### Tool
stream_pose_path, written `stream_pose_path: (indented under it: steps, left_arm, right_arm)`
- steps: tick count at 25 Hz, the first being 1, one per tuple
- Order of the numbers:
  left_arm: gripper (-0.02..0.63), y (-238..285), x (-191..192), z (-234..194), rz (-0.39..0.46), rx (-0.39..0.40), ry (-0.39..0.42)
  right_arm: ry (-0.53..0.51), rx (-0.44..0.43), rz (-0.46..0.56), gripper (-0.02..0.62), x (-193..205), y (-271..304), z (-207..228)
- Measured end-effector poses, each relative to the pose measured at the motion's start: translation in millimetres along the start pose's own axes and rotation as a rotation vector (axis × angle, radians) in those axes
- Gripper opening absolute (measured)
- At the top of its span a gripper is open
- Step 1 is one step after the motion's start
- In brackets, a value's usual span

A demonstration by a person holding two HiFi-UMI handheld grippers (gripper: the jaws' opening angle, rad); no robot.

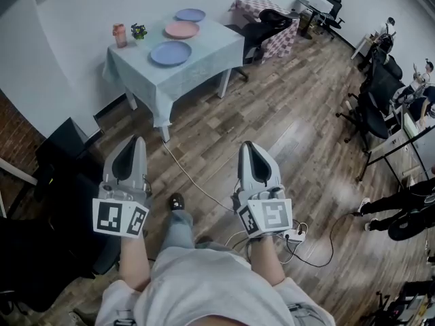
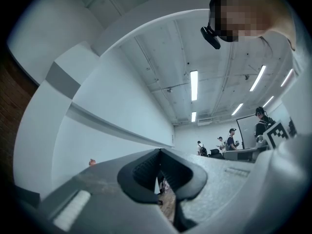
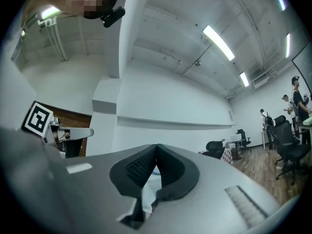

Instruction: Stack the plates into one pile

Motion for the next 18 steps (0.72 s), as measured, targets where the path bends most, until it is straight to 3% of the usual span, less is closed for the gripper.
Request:
stream_pose_path:
  steps: [7, 18]
  left_arm:
    - [-0.002, 68, 9, -38, 0.036, 0.049, -0.007]
    - [-0.002, 161, 16, -144, 0.033, 0.078, 0.033]
  right_arm:
    - [-0.014, 0.055, 0.032, 0.001, -4, 63, 19]
    - [0.015, 0.087, 0.076, 0.000, 6, 205, 10]
Point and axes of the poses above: the fingertips, and each gripper's own axes: y forward along the fingers, z to its right, x out of its underside, the point moved 9 cm from there along -y, backward along the fingers, and after that the axes turned 8 degrees about x, right-handed, at the moved point
